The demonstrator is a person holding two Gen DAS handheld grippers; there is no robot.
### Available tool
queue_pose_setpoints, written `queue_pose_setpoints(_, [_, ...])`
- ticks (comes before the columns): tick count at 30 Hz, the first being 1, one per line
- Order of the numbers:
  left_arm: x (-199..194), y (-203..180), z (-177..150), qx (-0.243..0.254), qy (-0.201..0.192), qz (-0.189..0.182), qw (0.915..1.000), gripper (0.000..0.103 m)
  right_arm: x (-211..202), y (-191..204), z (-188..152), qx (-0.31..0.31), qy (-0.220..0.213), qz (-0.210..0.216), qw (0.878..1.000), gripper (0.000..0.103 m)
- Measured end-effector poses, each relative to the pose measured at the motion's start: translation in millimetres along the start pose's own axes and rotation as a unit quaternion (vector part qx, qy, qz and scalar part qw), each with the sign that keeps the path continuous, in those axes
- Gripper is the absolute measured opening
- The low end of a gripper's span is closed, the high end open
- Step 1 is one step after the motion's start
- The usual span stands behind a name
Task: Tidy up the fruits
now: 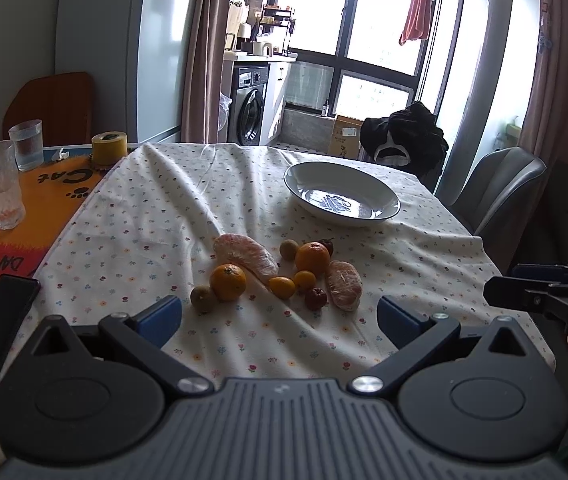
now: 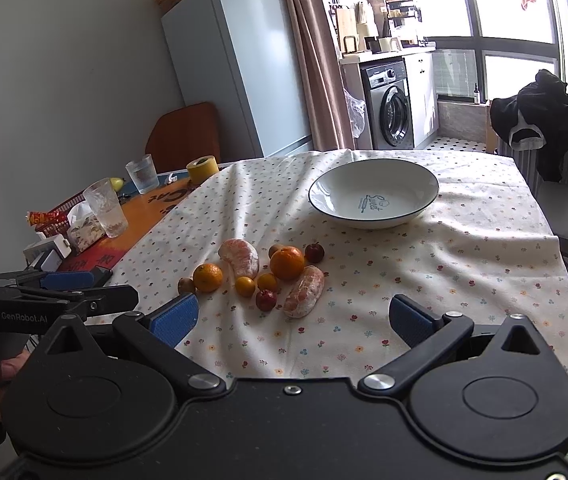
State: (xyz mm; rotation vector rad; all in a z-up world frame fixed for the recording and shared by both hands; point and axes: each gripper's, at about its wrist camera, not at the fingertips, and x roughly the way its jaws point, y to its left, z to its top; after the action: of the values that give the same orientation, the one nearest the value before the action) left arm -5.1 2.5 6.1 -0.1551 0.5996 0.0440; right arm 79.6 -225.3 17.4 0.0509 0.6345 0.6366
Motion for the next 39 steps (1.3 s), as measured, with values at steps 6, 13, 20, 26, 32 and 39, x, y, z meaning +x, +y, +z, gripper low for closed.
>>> queue_pose_setpoints(6, [0.4,0.4,0.3,0.001,0.001,0.0,1.0,0.103,-0.3,-0.2,-0.2,-0.001,0.0,-0.001,1.0,0.103])
queue_pose_setpoints(13, [0.9,-1.7,-0.3,0.003,0.001,0.0,1.0,0.103,0.2,-2.3,-0.2,0.001,0.002,-0.002,1.0,0.103])
queue_pose_setpoints(20, [2.1,-3.7,-0.9,0.005,0.001,0.001,1.0,0.103,0.3,-3.3,-1.0,0.0,0.002,-0.001,1.0,0.103])
queue_pose_setpoints(26, [3.0,-4.9,-1.3,0.005,0.001,0.001,1.0,0.103,-0.1,-1.9,-1.7,-0.003,0.002,-0.001,1.0,0.103])
queue_pose_setpoints(32, [2.8,-4.4,-1.4,0.005,0.001,0.001,1.0,0.103,-1.0,-0.1,-1.5,-0.007,0.002,0.001,1.0,0.103])
queue_pose_setpoints(39, [2.5,-4.9,-1.5,0.006,0.0,0.001,1.0,0.103,-1.3,-0.3,-1.7,-0.007,0.003,0.001,1.0,0.103])
